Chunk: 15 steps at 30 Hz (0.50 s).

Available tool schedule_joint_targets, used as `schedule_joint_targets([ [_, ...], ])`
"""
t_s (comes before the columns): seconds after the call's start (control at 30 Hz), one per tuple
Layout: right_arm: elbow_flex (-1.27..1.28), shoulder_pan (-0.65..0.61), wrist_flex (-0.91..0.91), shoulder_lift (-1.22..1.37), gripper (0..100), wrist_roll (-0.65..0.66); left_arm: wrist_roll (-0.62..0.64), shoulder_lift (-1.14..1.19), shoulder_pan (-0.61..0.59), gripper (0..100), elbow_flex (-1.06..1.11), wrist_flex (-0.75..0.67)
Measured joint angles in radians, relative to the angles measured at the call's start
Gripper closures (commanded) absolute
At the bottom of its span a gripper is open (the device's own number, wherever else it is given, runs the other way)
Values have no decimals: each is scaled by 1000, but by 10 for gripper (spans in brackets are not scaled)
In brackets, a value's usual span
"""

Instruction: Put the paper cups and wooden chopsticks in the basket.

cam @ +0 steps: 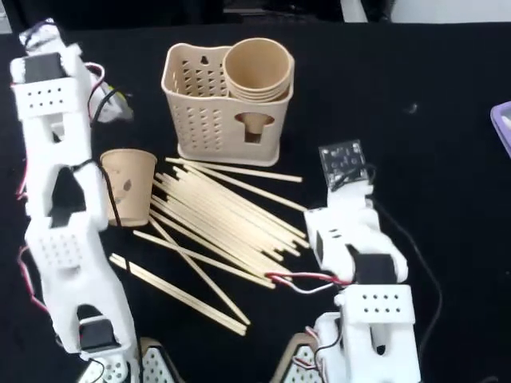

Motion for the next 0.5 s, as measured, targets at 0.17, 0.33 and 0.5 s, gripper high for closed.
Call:
schedule_joint_targets([
  [0.17,3,0,-3,0,892,0,-6,106,-49,726,-18,5],
  [0.33,3,0,-6,0,892,0,-132,106,-58,726,35,5],
  [0.5,3,0,-6,0,892,0,-282,64,-58,727,157,5],
])
